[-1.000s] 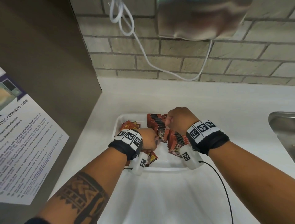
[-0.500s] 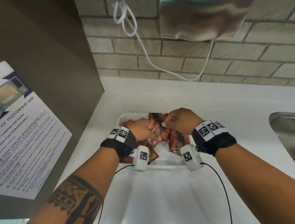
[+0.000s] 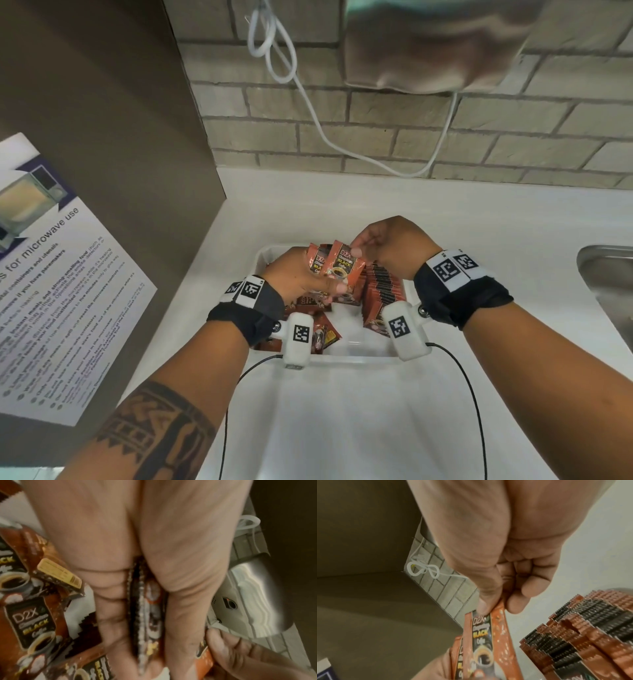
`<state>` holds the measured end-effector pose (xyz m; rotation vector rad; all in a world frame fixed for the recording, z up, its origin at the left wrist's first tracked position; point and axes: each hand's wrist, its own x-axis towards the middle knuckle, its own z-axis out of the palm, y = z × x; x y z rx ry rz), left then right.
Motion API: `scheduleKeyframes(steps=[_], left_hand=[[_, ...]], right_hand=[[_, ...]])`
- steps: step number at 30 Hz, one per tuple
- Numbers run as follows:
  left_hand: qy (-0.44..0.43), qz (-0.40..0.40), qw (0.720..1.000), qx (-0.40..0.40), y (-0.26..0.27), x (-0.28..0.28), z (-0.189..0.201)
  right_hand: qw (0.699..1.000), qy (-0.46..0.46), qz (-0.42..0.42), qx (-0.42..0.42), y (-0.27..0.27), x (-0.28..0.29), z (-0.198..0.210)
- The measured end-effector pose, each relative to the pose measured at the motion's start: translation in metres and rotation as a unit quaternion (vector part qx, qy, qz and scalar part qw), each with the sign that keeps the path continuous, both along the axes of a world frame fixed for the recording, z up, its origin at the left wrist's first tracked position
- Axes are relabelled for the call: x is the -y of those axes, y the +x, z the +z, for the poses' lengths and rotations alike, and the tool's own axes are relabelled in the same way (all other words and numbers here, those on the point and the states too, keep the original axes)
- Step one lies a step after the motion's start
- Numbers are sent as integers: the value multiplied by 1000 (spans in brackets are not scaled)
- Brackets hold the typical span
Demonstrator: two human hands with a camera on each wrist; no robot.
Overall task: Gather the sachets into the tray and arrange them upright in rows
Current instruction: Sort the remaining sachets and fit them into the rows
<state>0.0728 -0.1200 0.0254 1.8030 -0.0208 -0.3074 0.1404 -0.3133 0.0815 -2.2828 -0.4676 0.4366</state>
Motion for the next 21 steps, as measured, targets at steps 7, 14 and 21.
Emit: scheduleKeyframes(steps=[7,14,21], left_hand=[[388,-91,909,-121,1,-13,6],[405,-206,876,-159,13,29,-10],[428,-194,867,-164,26,41,-21]], right_hand=[[991,-123,40,36,-1,-2,-12],[965,-254,34,48,0,-20,-38],[953,-297,40,50,4,-26,-47]])
